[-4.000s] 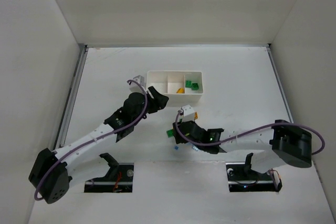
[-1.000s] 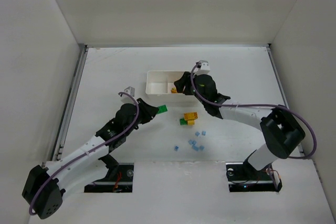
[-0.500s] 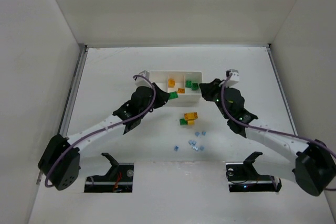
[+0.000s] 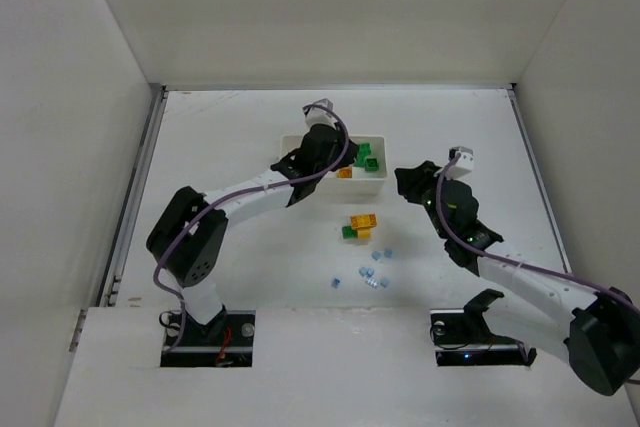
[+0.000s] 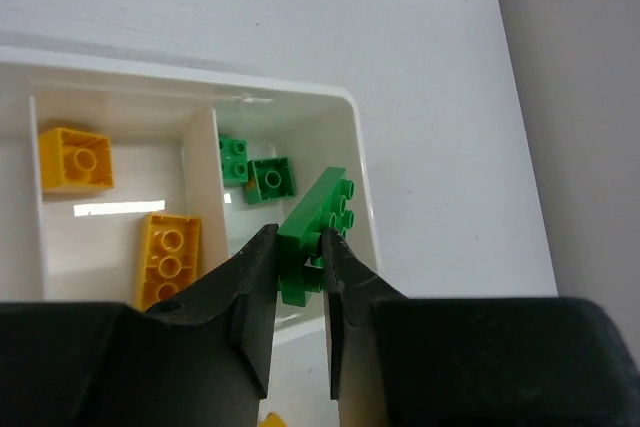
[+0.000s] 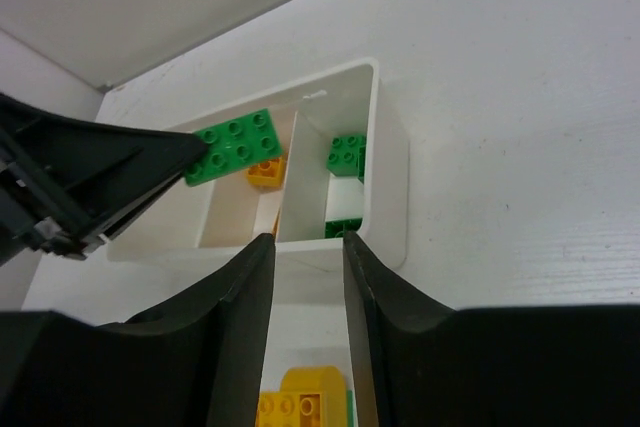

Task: Sort the legos into containers by color

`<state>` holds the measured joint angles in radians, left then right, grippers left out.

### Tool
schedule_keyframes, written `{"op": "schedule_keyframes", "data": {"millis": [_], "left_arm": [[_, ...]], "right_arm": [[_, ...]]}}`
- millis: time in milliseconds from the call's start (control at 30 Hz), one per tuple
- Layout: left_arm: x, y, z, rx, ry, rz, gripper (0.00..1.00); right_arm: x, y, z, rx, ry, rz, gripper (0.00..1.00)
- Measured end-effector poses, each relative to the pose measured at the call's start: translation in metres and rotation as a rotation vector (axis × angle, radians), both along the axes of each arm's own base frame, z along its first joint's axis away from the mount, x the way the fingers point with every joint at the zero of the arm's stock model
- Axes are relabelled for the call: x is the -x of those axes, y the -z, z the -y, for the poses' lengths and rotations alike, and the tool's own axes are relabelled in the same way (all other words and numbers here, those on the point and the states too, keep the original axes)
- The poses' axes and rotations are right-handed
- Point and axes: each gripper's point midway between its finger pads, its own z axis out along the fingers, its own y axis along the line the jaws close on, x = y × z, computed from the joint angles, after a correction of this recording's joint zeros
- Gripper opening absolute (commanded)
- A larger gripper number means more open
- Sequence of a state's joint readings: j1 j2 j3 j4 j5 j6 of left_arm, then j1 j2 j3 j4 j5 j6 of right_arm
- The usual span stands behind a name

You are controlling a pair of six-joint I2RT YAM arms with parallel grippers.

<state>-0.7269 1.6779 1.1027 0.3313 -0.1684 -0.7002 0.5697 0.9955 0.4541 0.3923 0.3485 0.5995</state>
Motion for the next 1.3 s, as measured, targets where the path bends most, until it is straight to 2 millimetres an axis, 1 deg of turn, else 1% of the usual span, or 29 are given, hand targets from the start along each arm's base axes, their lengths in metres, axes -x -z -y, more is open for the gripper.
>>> {"op": "schedule_keyframes", "data": {"millis": [67,167,267,367,433,467,500,567,633,667,700,767,833,867,933,1000,1133,1200,1300], "left_arm": [[-0.009,0.001,0.011,-0.009,0.008,0.006,0.22],[-0.020,0.007,0.024,-0.024,0.012,0.009,0.36],[-0.024,0.018,0.029,-0.047,0.013,-0.006,0.44],[-0.022,0.026,0.027,-0.068,0.012,-0.024,0.46],[-0.021,0.023,0.026,-0.068,0.012,-0.022,0.45],[-0.019,0.021,0.025,-0.066,0.013,-0.018,0.45],[-0.016,0.019,0.022,-0.065,0.013,-0.017,0.44],[-0.004,0.013,0.010,-0.064,0.010,-0.013,0.43],[0.011,0.004,-0.004,-0.056,0.006,-0.002,0.43],[0.020,-0.001,-0.011,-0.050,0.004,0.006,0.42],[0.029,-0.007,-0.019,-0.042,0.001,0.017,0.42],[0.047,-0.016,-0.031,-0.028,0.002,0.038,0.42],[0.065,-0.020,-0.043,-0.016,0.001,0.054,0.42],[0.074,-0.020,-0.049,-0.011,0.001,0.059,0.42],[0.089,-0.015,-0.058,-0.008,0.002,0.052,0.42],[0.098,-0.007,-0.066,-0.012,-0.003,0.035,0.42],[0.110,0.012,-0.078,-0.023,-0.019,-0.010,0.41],[0.116,0.020,-0.083,-0.025,-0.024,-0.030,0.40],[0.123,0.028,-0.090,-0.023,-0.033,-0.053,0.39]], "right_arm": [[0.001,-0.005,0.001,-0.007,0.000,0.012,0.43],[0.001,-0.007,0.001,-0.011,0.000,0.018,0.46],[0.001,-0.006,0.001,-0.010,0.000,0.016,0.47],[0.002,-0.006,0.001,-0.009,-0.001,0.016,0.46],[0.002,-0.006,0.000,-0.007,-0.004,0.016,0.45],[0.003,-0.006,-0.001,-0.003,-0.009,0.015,0.42],[0.004,-0.005,-0.005,0.003,-0.019,0.014,0.39],[0.007,-0.002,-0.014,0.024,-0.049,0.007,0.39],[0.011,0.004,-0.029,0.058,-0.092,-0.009,0.46],[0.015,0.008,-0.037,0.078,-0.118,-0.018,0.51],[0.019,0.013,-0.044,0.096,-0.140,-0.028,0.62],[0.031,0.021,-0.057,0.131,-0.185,-0.047,0.80],[0.045,0.028,-0.067,0.166,-0.220,-0.060,0.96],[0.051,0.031,-0.071,0.184,-0.230,-0.067,1.00],[0.061,0.040,-0.075,0.233,-0.244,-0.085,1.00],[0.068,0.050,-0.077,0.280,-0.250,-0.114,1.00],[0.070,0.074,-0.075,0.374,-0.241,-0.185,1.00],[0.073,0.083,-0.078,0.410,-0.248,-0.211,1.00],[0.078,0.095,-0.081,0.448,-0.263,-0.246,0.96]]}}
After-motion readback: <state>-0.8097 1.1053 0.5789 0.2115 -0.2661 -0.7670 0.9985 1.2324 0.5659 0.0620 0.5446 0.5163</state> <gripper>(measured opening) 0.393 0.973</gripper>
